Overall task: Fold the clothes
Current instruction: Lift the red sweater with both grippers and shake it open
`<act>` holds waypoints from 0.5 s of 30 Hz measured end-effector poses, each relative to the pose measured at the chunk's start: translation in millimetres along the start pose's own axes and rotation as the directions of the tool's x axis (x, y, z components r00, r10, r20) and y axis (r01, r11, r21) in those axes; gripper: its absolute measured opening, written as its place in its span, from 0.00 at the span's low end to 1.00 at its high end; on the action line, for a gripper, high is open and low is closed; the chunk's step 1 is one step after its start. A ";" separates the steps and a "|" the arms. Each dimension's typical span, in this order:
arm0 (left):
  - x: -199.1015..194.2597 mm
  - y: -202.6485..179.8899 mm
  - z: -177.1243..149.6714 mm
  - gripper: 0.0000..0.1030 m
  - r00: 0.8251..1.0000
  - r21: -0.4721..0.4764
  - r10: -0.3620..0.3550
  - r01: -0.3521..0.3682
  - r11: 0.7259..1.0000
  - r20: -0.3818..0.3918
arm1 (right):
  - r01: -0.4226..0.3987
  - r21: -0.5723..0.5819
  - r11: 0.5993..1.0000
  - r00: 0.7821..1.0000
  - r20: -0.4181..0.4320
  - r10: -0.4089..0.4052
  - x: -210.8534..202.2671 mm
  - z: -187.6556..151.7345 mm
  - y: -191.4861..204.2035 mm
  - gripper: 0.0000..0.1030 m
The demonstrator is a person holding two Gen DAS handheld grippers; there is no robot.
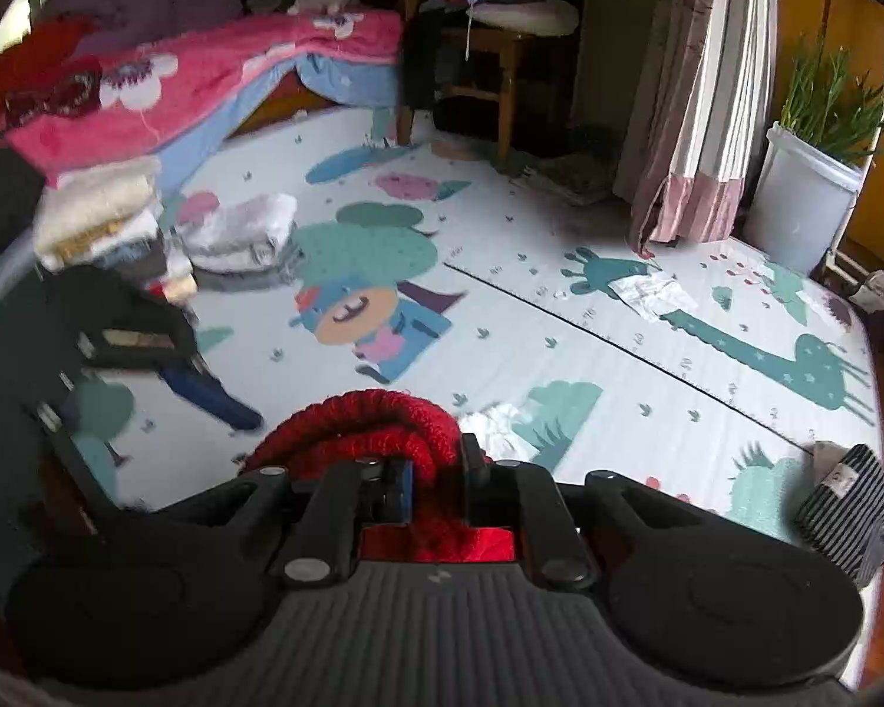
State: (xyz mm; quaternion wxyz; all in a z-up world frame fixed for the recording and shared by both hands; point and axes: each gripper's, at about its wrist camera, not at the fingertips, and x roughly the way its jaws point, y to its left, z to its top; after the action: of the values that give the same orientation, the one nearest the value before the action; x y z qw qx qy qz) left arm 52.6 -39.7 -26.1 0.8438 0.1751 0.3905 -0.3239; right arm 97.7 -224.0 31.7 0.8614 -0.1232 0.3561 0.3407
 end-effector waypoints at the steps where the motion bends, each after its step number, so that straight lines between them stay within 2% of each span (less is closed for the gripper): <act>1: 2.6 -1.0 -1.3 0.66 1.000 0.004 0.001 -0.001 1.000 0.000 | 0.000 0.014 1.000 1.000 0.005 0.000 -2.4 1.5 -0.7 0.16; 4: 7.9 -7.0 -2.0 0.66 1.000 0.022 0.014 -0.014 1.000 0.021 | -0.008 0.063 0.998 1.000 0.023 0.007 -8.3 5.4 -4.0 0.16; 8: 11.9 -20.4 -0.9 0.66 0.996 0.065 0.082 -0.084 0.994 0.040 | -0.007 0.147 0.989 0.999 0.041 0.001 -14.1 9.3 -10.8 0.16; 12: 5.5 -38.3 2.9 0.66 0.975 0.079 0.215 -0.220 0.972 0.063 | 0.018 0.256 0.967 0.999 0.043 -0.030 -15.6 9.4 -22.5 0.16; 15: -2.5 -49.1 5.4 0.66 0.965 0.092 0.235 -0.246 0.965 0.112 | 0.016 0.336 0.942 0.999 0.040 -0.031 -14.4 6.4 -30.7 0.16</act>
State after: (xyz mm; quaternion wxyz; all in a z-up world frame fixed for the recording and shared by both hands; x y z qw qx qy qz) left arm 20.7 -77.4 -22.8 0.8849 0.2491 0.3061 -0.2473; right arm 114.4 -251.0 45.4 0.8815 0.0289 0.3879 0.2676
